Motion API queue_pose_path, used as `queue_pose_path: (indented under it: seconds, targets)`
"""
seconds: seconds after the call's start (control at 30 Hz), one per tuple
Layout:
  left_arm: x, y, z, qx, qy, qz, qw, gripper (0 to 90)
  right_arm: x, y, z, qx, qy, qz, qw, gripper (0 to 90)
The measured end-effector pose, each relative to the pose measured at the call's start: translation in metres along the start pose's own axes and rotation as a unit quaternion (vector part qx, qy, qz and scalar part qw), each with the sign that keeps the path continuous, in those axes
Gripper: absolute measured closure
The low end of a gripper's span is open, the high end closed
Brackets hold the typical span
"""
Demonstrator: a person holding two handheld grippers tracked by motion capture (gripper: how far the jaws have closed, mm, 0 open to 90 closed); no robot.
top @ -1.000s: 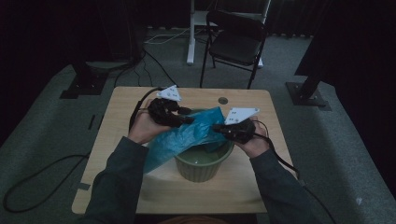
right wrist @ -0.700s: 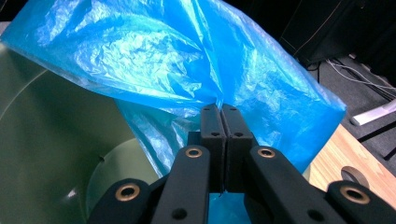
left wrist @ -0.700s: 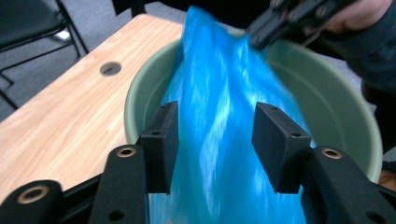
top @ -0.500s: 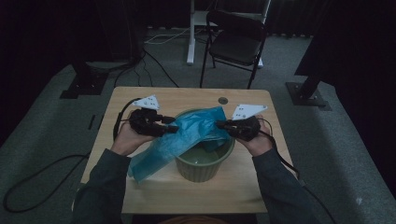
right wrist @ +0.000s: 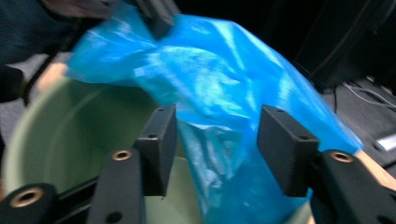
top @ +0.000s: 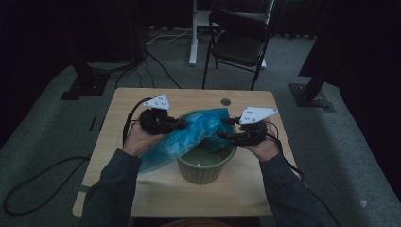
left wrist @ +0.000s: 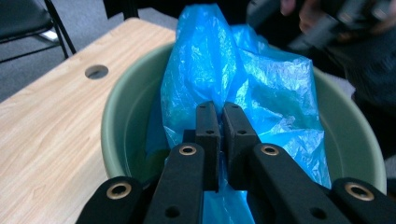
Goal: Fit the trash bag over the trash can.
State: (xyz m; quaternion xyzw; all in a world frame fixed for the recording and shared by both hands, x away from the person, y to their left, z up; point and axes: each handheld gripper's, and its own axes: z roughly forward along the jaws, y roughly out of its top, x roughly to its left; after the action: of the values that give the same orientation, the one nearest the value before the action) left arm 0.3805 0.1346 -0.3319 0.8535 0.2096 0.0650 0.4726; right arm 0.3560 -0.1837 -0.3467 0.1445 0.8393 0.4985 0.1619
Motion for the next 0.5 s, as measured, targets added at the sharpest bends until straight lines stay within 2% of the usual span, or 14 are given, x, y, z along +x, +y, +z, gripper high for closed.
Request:
queue_pose_path:
  seconds: [0.07,0.2,0.33,0.47,0.5]
  targets:
    - [0.002,0.002,0.003,-0.002,0.002,-0.005,1.0,86.2,0.004,0.001,-0.001,-0.009,0.005,-0.005,0.9999,43.9]
    - [0.001,0.006,0.009,0.001,0.005,-0.003,1.0,86.2,0.012,0.006,0.0,-0.016,0.002,-0.023,0.9996,41.6]
    - [-0.002,0.009,0.013,0.004,-0.003,0.001,1.0,86.2,0.017,0.013,0.0,-0.026,0.002,-0.036,0.999,40.8]
    - [-0.006,0.011,0.015,0.005,-0.007,0.007,0.9999,86.2,0.019,0.017,0.005,-0.02,0.006,-0.043,0.9989,40.6]
    - [-0.009,0.013,0.015,0.004,-0.011,0.009,0.9999,86.2,0.019,0.018,0.008,-0.014,0.01,-0.047,0.9988,43.2]
